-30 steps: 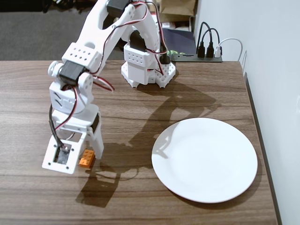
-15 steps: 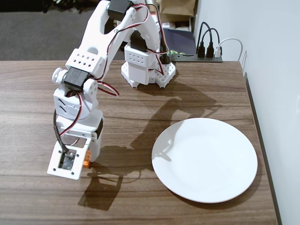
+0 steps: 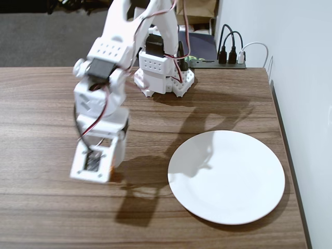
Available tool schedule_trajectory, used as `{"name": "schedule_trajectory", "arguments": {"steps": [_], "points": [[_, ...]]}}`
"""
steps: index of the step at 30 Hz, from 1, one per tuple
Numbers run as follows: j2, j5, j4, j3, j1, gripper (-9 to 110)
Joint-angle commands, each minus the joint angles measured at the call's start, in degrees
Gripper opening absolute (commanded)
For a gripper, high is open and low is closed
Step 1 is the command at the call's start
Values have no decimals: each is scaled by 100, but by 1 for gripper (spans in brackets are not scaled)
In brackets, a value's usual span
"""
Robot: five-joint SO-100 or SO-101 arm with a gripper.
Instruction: Grasp a lego block and put it on the plate.
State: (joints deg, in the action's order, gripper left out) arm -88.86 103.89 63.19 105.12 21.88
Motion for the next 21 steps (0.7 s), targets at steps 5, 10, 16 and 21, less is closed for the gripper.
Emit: {"name": "schedule_trajectory", "arguments": {"steps": [5, 10, 16, 21], "points": [[-1573, -149, -53, 870, -554, 7], [-2355, -413, -9, 1345, -1151, 7], [-2769, -826, 88, 1389, -1863, 7], [-2848, -1125, 176, 1345, -2408, 7]]}}
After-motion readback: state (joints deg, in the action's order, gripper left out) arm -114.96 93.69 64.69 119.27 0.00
